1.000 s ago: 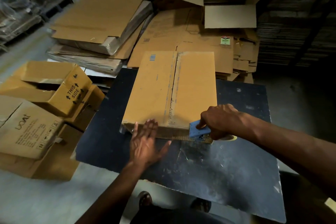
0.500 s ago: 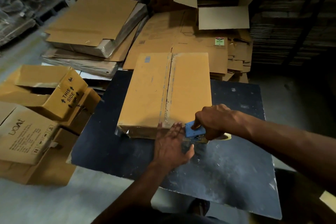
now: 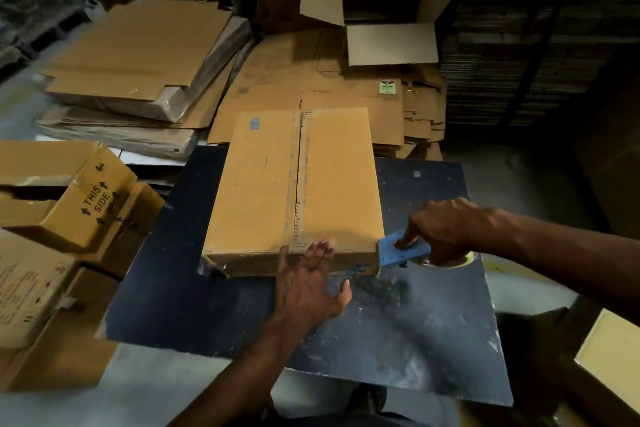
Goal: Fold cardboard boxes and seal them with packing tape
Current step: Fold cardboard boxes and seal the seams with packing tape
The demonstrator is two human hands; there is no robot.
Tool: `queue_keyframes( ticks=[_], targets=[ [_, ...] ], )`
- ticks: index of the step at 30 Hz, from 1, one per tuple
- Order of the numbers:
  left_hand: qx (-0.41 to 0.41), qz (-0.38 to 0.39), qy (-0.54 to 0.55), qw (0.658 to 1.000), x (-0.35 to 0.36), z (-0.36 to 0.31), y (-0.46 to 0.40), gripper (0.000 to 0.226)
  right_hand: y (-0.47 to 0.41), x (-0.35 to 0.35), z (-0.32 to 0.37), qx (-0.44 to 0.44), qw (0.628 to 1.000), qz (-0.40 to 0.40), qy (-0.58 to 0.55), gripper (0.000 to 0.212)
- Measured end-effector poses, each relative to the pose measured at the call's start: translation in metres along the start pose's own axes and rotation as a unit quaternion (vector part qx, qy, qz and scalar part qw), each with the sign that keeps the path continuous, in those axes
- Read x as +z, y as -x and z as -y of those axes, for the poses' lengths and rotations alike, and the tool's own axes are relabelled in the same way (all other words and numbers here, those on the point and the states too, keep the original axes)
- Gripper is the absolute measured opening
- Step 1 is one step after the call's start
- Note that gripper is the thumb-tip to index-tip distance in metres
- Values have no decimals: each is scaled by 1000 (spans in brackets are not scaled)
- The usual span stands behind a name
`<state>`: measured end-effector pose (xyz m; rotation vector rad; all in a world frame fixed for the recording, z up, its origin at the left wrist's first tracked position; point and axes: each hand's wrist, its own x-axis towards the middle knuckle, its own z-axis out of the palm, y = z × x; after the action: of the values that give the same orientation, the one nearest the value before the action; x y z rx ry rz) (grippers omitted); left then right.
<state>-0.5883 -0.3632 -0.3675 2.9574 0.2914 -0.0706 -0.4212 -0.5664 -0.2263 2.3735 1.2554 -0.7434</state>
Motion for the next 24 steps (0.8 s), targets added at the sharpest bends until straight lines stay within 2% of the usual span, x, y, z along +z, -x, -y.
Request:
queue_keyframes(
  ticks=[3, 6, 11, 15, 24],
  targets=[
    [24, -64, 43, 997, 6, 0, 1, 82, -4, 13, -5, 3, 1000, -9, -15, 54],
    [45, -66, 35, 996, 8, -4, -3, 82, -7, 16, -7, 1, 1000, -17, -23, 52],
    [156, -55, 41, 985, 8, -54, -20, 80, -9, 18, -10, -2, 999, -46, -29, 47],
    [143, -27, 57, 988, 18, -69, -28, 82, -9, 30, -16, -17, 996, -80, -43, 45],
    [139, -33, 37, 989, 19, -66, -27, 88, 6, 43, -50, -32, 993, -70, -87, 48]
  ],
)
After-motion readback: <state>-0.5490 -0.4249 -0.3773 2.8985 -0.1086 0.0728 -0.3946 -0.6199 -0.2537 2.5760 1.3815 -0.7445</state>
